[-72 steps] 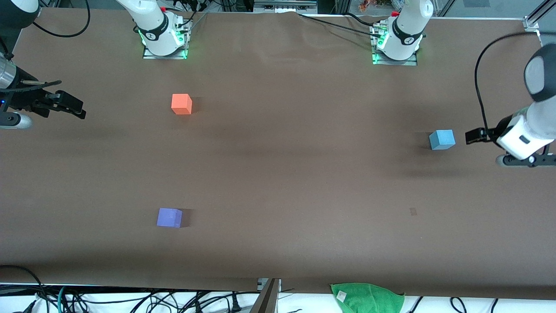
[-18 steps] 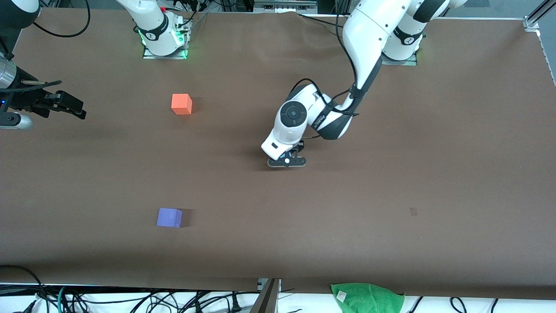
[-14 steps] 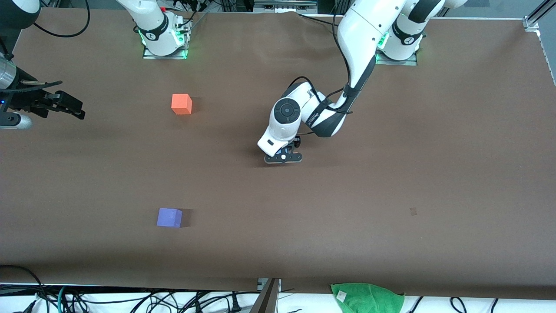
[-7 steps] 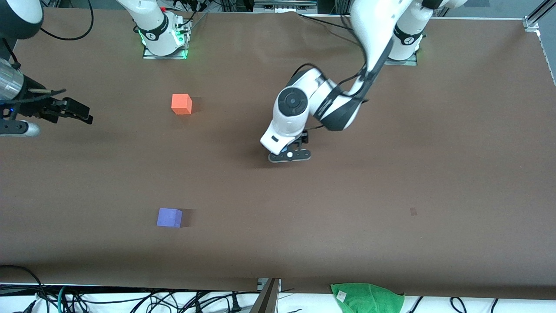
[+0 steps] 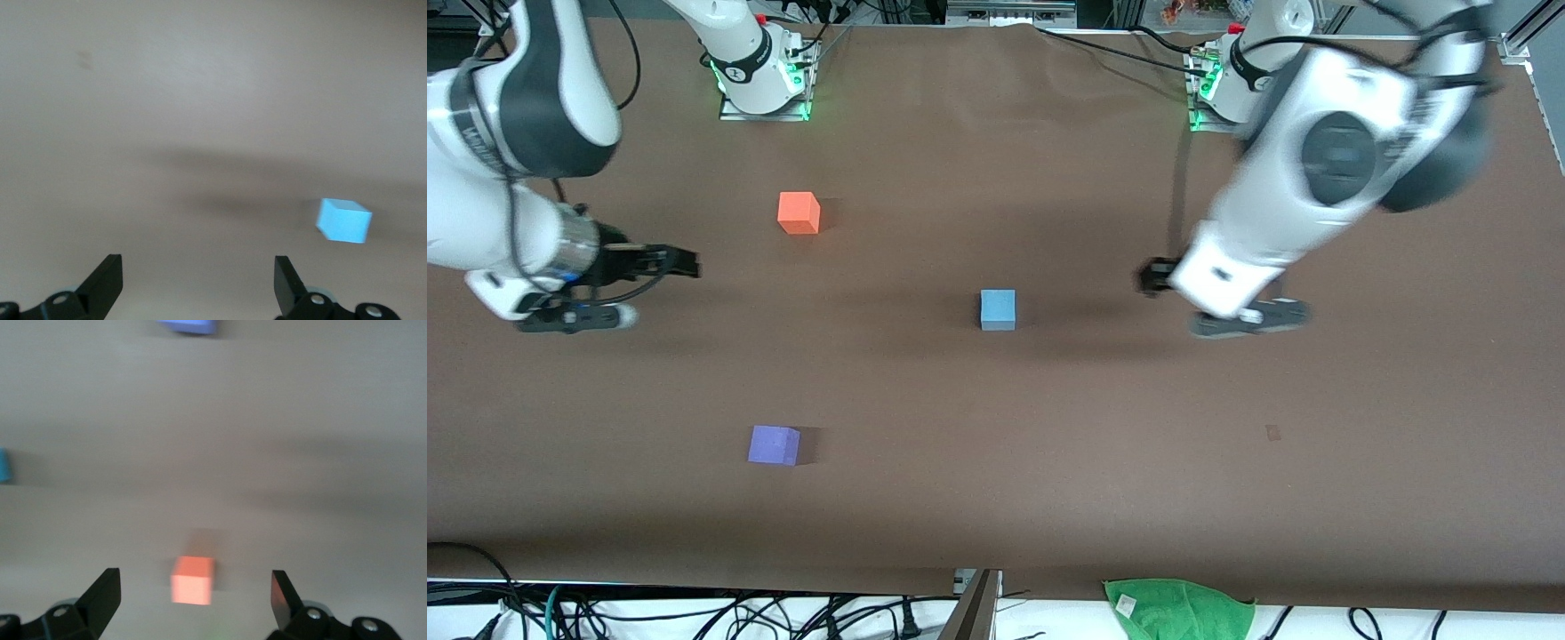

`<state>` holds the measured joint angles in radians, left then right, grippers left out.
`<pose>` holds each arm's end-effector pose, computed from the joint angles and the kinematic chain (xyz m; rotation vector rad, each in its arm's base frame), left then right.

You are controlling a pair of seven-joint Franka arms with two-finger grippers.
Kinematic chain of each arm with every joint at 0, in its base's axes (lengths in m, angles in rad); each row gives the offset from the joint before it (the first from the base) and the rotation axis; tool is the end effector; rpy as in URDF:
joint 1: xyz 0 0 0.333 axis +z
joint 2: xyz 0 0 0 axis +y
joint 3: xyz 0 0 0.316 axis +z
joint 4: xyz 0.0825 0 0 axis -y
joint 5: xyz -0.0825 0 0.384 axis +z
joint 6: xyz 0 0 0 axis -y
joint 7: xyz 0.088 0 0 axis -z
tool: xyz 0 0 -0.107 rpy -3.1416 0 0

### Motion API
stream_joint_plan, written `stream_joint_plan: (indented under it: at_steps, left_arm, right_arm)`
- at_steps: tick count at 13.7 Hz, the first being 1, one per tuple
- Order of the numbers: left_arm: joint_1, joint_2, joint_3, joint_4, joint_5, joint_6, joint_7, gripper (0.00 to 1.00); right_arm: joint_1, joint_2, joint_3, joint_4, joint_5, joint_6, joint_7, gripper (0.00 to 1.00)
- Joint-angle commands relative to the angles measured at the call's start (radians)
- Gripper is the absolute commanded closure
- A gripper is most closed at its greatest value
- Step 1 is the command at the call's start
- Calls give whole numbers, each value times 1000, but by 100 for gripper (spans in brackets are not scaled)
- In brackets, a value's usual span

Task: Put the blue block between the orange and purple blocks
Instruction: 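Grasp the blue block with the right gripper while the left gripper withdraws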

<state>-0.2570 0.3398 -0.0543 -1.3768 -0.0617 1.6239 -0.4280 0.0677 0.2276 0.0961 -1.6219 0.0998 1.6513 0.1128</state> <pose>0.6210 -0.2009 0.5152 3.0895 0.1935 -0.1777 0.5997 0.1045 0.4750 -3.0324 -0.0497 0.3226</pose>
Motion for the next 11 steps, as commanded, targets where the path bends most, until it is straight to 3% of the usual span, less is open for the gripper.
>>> stream_joint_plan:
  at_steps: [1, 4, 7, 9, 11]
  left_arm:
    - [123, -73, -6, -25, 8, -82, 179, 0]
    - [177, -140, 2, -25, 80, -153, 268, 0]
    - [216, -148, 4, -24, 74, -156, 311, 0]
    - [231, -148, 5, -24, 80, -157, 327, 0]
    - [243, -146, -4, -21, 79, -157, 328, 0]
  right_arm:
    - [108, 9, 19, 10, 37, 43, 160, 1]
    - [265, 82, 19, 10, 37, 169, 392, 1]
    - [427, 205, 19, 13, 31, 380, 626, 1]
    - [498, 312, 16, 71, 21, 509, 750, 1]
    - [538, 390, 14, 137, 5, 535, 783, 1]
